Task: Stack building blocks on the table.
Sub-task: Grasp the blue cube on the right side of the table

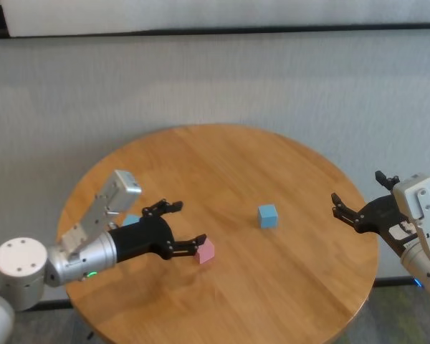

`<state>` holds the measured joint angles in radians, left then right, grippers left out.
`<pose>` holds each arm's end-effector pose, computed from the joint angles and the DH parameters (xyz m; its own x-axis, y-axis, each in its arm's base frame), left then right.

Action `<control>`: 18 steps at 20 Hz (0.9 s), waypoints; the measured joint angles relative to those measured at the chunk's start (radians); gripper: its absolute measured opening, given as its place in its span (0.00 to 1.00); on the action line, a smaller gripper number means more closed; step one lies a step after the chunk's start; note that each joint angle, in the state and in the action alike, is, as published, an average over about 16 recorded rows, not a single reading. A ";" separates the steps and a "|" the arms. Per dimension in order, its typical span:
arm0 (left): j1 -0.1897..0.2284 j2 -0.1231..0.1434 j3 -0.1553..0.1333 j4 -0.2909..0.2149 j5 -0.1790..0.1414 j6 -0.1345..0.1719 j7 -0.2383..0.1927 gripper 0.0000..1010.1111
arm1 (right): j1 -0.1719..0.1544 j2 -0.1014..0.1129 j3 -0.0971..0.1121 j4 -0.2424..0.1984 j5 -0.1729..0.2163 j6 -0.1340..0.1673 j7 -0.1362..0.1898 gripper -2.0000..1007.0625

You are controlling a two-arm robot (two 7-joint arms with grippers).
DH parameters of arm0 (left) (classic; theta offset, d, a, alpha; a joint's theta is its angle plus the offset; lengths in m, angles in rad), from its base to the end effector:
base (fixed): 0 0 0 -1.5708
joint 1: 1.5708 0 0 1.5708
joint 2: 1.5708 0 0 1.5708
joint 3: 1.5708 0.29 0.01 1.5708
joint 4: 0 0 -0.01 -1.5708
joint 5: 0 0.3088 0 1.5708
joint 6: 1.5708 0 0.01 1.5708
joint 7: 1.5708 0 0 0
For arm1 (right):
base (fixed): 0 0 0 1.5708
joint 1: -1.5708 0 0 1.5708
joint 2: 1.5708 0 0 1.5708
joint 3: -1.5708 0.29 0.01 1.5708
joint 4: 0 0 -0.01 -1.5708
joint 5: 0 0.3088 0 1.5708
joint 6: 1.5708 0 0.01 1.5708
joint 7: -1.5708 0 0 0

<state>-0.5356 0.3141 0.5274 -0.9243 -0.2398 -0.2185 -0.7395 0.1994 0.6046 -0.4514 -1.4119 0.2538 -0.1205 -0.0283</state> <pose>0.4506 0.0270 -0.3193 0.8438 0.5074 0.1751 -0.5356 0.8169 0.2139 0.3580 -0.0827 -0.3023 0.2923 -0.8803 0.3737 0.9552 0.2873 -0.0705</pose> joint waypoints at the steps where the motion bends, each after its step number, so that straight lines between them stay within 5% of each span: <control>1: 0.011 0.012 -0.004 -0.026 -0.003 0.008 0.008 0.92 | 0.000 0.000 0.000 0.000 0.000 0.000 0.000 0.99; 9: 0.103 0.104 -0.046 -0.188 -0.032 0.053 0.067 0.99 | 0.000 0.000 0.000 0.000 0.000 0.000 0.000 0.99; 18: 0.181 0.173 -0.099 -0.272 -0.074 0.069 0.097 0.99 | 0.000 0.000 0.000 0.000 0.000 0.000 0.000 0.99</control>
<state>-0.3544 0.4874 0.4286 -1.1963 -0.3142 -0.1499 -0.6422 0.1994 0.6046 -0.4513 -1.4119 0.2539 -0.1205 -0.0280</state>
